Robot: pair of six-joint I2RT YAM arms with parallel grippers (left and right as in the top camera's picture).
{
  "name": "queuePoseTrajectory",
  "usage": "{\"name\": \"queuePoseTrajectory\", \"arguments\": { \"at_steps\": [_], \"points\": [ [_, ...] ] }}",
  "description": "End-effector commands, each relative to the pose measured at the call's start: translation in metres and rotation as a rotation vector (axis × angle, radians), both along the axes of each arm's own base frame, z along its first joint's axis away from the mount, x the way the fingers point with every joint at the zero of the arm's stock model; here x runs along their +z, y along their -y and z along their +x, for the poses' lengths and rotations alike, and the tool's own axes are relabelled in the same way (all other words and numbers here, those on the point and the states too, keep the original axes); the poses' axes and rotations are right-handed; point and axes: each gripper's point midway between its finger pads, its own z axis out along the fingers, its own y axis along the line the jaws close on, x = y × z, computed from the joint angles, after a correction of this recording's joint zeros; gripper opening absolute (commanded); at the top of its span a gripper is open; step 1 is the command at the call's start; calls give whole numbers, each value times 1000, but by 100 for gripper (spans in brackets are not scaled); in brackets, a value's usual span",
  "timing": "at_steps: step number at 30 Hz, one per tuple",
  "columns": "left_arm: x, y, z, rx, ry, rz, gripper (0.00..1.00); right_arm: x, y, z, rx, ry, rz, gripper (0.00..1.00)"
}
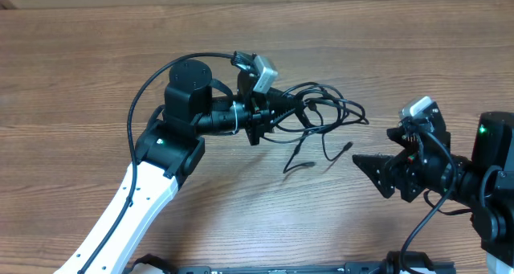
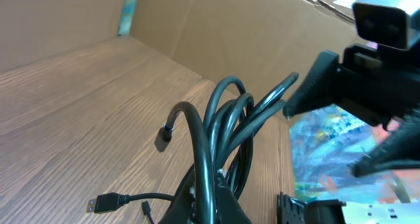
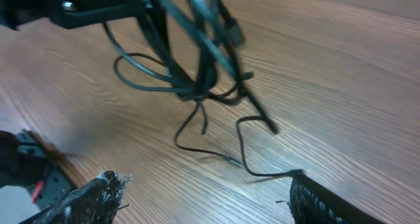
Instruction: Untangle cables
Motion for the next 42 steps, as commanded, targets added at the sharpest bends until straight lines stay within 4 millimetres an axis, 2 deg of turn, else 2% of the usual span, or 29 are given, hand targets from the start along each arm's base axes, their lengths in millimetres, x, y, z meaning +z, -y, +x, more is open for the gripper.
{"name": "queuePoseTrajectory", "arguments": {
  "at_steps": [1, 3, 4, 8, 14, 16, 21, 24, 30, 35, 42],
  "points": [
    [9, -4, 9, 41, 2, -21, 4, 8, -10, -5, 47, 13, 49, 84],
    [13, -4, 9, 43, 10, -33, 4, 11, -14, -7, 70, 13, 75, 99],
    [16, -4, 10, 44, 12, -41, 4, 12, -16, -9, 81, 12, 87, 100],
    [25, -3, 11, 46, 21, -72, 4, 14, -21, -14, 106, 0, 116, 100],
    [29, -3, 11, 50, -8, -93, 4, 13, -19, -11, 93, 4, 107, 100],
    [29, -3, 11, 55, -37, -101, 4, 11, -14, -4, 21, -32, 117, 100],
    [30, -2, 10, 57, -132, -129, 4, 3, 14, 21, -271, -123, 130, 100],
    [35, 0, 4, 26, -206, -161, 4, 8, 20, 31, -372, -146, 188, 100],
    [49, 3, -15, -89, -197, -194, 4, 12, 26, 44, -472, -166, 249, 100],
    [49, 4, -21, -124, -199, -190, 4, 9, 26, 52, -486, -182, 261, 100],
    [49, 4, -22, -133, -200, -189, 4, -4, 27, 64, -493, -237, 249, 100]
  ]
}}
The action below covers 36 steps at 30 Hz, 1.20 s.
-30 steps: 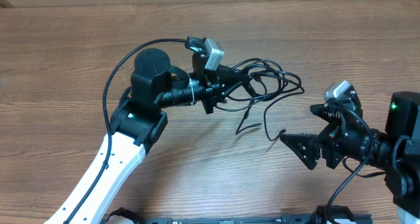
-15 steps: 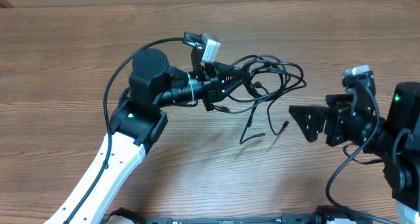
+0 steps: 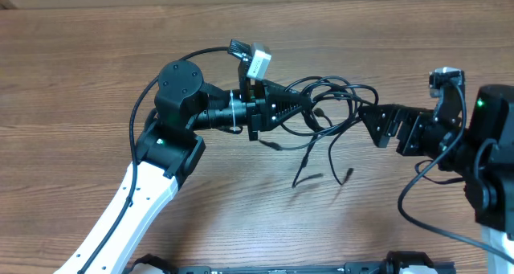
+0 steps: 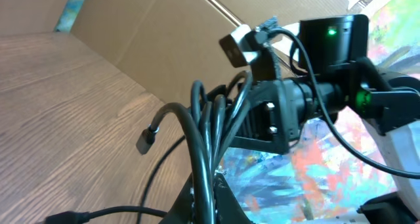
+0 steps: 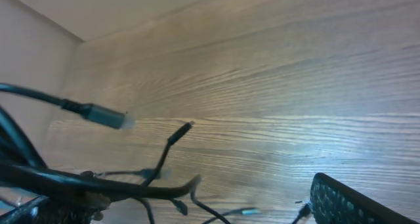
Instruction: Untangle cables
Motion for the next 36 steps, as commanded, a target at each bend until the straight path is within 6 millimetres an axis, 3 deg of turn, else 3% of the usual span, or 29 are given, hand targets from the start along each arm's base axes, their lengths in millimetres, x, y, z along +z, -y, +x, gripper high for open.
{"name": "queuePoseTrajectory", "arguments": {
  "at_steps": [1, 8, 20, 28, 36],
  "points": [
    [7, -2, -3, -24, 9, -10, 4, -3, 1, 6, -17, -18, 2, 100],
    [7, -2, -5, -34, 10, -10, 4, -6, 13, 17, -73, -7, -49, 100],
    [11, -2, -14, -87, 41, -22, 4, -18, 71, 22, -345, -36, -260, 100],
    [13, -2, -16, -98, 64, -26, 4, -21, 61, 18, -302, -56, -224, 100],
    [12, -2, -16, -98, 96, -22, 4, -15, 33, 14, -175, -47, -115, 100]
  ]
}}
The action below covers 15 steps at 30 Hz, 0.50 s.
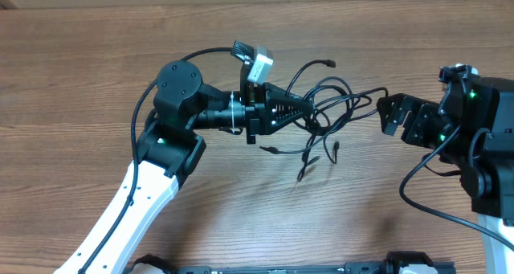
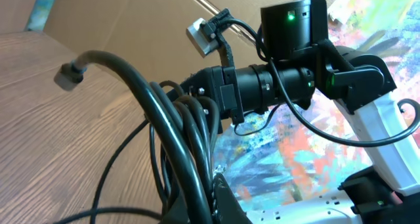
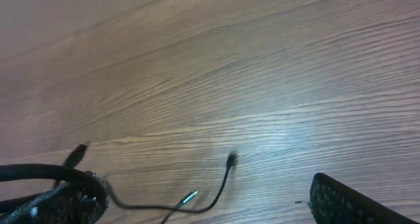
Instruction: Untangle cables
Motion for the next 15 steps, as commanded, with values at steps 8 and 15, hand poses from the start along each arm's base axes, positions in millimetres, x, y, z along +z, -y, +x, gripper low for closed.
{"name": "queuePoseTrajectory", "arguments": {
  "at_steps": [8, 15],
  "points": [
    [3, -3, 0, 3, 92, 3, 4, 29, -35, -20, 245, 129, 50, 100],
    [3, -3, 5, 32, 84, 3, 4, 49, -36, -39, 283, 237, -3, 100]
  ]
}}
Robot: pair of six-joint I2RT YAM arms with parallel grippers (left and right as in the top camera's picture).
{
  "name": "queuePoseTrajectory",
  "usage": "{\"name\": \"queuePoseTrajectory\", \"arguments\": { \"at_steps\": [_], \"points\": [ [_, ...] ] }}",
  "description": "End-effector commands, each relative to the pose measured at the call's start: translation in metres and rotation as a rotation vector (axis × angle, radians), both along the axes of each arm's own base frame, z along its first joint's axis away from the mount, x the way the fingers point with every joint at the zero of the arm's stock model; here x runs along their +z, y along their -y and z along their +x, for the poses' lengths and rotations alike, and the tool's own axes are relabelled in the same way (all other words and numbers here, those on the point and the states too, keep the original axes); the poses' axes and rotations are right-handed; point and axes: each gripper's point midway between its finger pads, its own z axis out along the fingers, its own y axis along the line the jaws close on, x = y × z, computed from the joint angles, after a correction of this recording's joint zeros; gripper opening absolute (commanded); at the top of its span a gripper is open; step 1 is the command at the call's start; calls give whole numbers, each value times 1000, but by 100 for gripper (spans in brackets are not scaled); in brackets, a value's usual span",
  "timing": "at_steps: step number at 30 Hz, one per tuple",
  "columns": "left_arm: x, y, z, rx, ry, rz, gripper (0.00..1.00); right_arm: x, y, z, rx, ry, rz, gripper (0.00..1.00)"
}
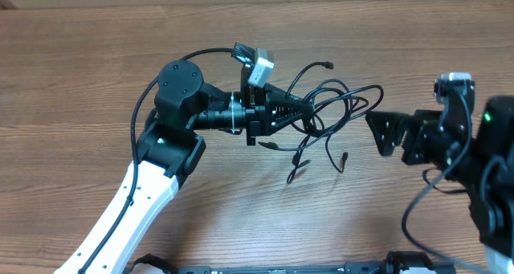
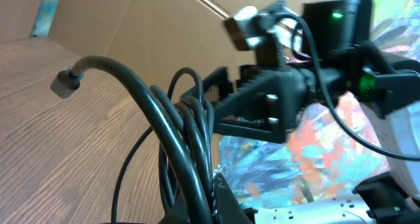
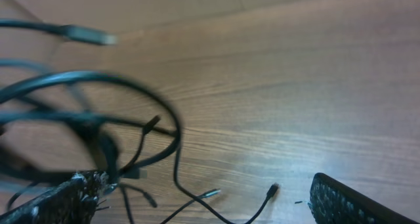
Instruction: Untangle cables
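Observation:
A tangle of black cables [image 1: 329,105] hangs above the wooden table, its thin loose ends with plugs [image 1: 294,173] dangling toward the surface. My left gripper [image 1: 309,109] is shut on the bundle. In the left wrist view the thick cables [image 2: 187,145] rise straight out of the jaws, one capped end [image 2: 64,85] arching left. My right gripper [image 1: 389,136] stands open just right of the tangle and holds nothing. In the right wrist view the cable loops [image 3: 111,112] hang by my left finger [image 3: 65,198], and thin plug ends [image 3: 270,188] lie between the fingers.
A wooden table [image 1: 96,57] spreads on all sides. A cardboard wall [image 2: 164,33] stands at its far edge. The white left arm [image 1: 136,202] reaches in from the front left, the right arm's black body [image 1: 482,161] from the right.
My right gripper has come a little nearer and leftward, still open. Cable loops now hang before its jaws, where one strand lay by its left finger. The left gripper keeps hold of the bundle.
My left gripper held the tangle over the table throughout, its loose ends swinging. My right gripper was open low at the front right, then up at the tangle's right side, then slightly further right, and now sits close to the loops again, open.

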Motion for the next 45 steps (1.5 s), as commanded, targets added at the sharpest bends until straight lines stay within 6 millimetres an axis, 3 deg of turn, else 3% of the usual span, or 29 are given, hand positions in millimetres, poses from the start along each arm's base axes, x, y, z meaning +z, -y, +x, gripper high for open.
{"name": "queuePoseTrajectory", "arguments": {
  "at_steps": [1, 15, 27, 36, 45],
  "points": [
    [7, -3, 5, 32, 22, -9, 4, 13, -3, -9, 43, 73, -24, 100],
    [8, 19, -5, 37, -87, -18, 4, 23, 1, -1, 32, 132, -51, 100],
    [10, 26, -13, 12, -138, -24, 4, 5, 7, 17, 3, 61, -70, 100],
    [12, 35, -18, 13, -130, -31, 4, 4, 7, 20, 5, 58, -69, 100],
    [17, 36, -34, -71, -140, -41, 4, -9, 42, 38, -161, 25, -200, 100]
  ]
}}
